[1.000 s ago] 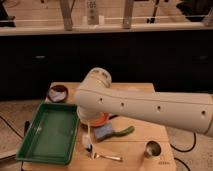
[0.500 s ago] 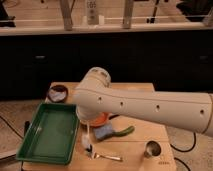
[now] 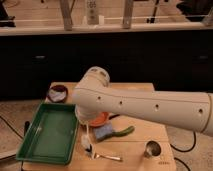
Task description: Place brush in tray
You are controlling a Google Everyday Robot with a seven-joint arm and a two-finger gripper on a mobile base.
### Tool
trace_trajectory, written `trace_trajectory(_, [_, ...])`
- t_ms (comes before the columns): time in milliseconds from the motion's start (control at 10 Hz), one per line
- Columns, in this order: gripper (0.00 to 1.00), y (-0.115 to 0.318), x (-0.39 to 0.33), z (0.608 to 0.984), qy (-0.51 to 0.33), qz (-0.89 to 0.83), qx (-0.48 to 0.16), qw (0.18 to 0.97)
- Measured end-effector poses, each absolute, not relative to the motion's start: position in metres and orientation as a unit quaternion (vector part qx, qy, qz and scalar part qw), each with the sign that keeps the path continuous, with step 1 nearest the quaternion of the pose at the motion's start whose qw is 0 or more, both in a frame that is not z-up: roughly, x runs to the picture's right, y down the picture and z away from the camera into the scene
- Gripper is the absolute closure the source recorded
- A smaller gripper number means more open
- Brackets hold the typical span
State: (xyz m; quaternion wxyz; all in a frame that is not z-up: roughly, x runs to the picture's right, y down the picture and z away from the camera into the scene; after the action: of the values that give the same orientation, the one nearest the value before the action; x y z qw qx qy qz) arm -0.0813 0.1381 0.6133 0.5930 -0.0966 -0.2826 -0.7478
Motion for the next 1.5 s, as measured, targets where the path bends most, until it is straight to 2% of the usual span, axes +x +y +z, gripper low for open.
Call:
trace_trajectory(500, [0.95,0.13,-0.109,0.623,-0.288,-0.757,-0.086,0.581])
trace_trajectory(1500, [0.95,0.11,-0.197,0.685,-0.307,-0.757,-0.096,0.568])
